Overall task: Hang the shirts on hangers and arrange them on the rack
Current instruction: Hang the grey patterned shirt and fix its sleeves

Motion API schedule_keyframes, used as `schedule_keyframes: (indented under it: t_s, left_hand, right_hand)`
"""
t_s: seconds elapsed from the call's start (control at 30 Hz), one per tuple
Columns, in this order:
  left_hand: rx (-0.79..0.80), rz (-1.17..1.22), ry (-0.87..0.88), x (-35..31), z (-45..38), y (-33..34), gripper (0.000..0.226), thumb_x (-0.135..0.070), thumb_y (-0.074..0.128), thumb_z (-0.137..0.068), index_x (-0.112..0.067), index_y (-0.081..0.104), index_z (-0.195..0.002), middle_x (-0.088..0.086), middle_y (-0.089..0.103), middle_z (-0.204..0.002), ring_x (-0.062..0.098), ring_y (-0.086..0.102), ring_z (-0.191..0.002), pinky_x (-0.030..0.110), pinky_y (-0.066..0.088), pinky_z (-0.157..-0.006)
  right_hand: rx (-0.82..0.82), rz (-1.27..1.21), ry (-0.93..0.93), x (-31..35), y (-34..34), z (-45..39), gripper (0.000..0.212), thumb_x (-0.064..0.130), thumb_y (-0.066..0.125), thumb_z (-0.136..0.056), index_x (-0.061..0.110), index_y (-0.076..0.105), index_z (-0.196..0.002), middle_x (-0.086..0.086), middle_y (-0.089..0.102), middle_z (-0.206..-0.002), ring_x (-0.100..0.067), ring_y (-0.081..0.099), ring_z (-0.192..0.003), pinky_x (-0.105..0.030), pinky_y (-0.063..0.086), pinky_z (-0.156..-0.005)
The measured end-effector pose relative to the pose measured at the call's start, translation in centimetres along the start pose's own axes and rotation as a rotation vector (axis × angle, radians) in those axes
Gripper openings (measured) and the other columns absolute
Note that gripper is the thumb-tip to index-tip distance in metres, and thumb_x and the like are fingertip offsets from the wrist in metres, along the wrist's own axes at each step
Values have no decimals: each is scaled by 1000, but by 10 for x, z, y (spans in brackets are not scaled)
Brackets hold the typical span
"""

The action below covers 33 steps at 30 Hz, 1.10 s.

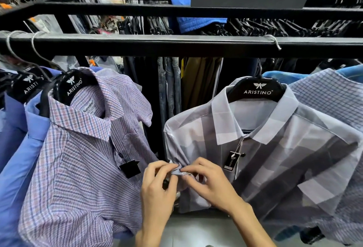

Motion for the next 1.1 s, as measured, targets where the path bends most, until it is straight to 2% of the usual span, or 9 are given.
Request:
schedule_keyframes:
  t_s: [0.1,0.23,0.33,0.4,0.57,0.77,0.87,0.97,1.1]
  left_hand:
    - [54,75,33,-7,2,9,38,0,63,-88,-20,72,-119,-12,59,-112,-1,59,-106,8,40,-93]
    - [1,119,8,-19,4,14,35,-5,73,-80,-18,74,-112,-6,57,-102,5,58,-84,8,44,-79]
    - [-47,164,6,-27,2,9,26,-22,63,-82,-23,75,-105,-9,57,-98,5,58,-80,9,44,-75]
    - [-53,193,-9,-30,0,8,26,-24,58,-81,-23,73,-101,-10,61,-99,3,62,-89,7,43,-82]
    - [65,181,-19,-23,-1,13,16,-35,60,-80,-33,66,-95,-21,68,-92,2,64,-84,6,42,-76]
    - [237,110,40,-21,5,18,29,-39,66,-70,-45,65,-98,-22,61,-100,2,65,-85,31,55,-68]
    - [245,134,84,-25,8,17,29,-35,68,-75,-43,71,-103,-20,61,-102,1,64,-84,25,55,-71]
    - [136,193,129,-28,11,11,24,-30,61,-86,-26,80,-101,-10,61,-103,3,62,-87,8,46,-81]
    - [84,227,152,-32,19,12,22,-26,60,-85,-13,77,-92,-1,55,-102,16,60,-88,19,47,-85]
  right_hand:
    - [-187,40,-27,6,-7,1,12,18,72,-90,20,77,-102,14,55,-84,-1,56,-72,-13,43,-69]
    - [-359,126,-16,19,-19,1,13,14,63,-77,25,66,-83,19,44,-77,-1,49,-67,-19,42,-58]
    - [-291,174,9,18,-17,-1,21,11,58,-72,28,59,-84,23,41,-76,-3,43,-75,-23,39,-64]
    - [-194,109,45,16,-13,0,26,10,61,-73,28,61,-92,20,50,-79,-5,48,-81,-25,43,-70]
    - [-57,-71,121,12,-15,9,30,12,69,-82,22,68,-110,8,63,-96,-11,62,-88,-31,52,-79]
    - [-177,65,112,4,-26,19,12,21,71,-83,23,75,-94,11,68,-90,-7,65,-86,-35,54,-76]
    - [-275,140,107,9,-27,27,8,23,74,-83,23,71,-90,14,65,-87,-7,60,-87,-33,51,-77]
    - [-344,147,106,14,-26,35,14,12,73,-84,21,64,-88,12,59,-88,-7,58,-85,-27,48,-75]
    - [-384,146,110,24,-17,43,30,1,73,-79,22,53,-83,4,54,-97,-7,57,-93,-25,48,-77]
Point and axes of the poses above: each hand's wrist, its own z-axis away from the middle knuckle, its own y-axis out of the palm, x = y × z, the point moved 6 cm from there along -z, towards the middle knuckle
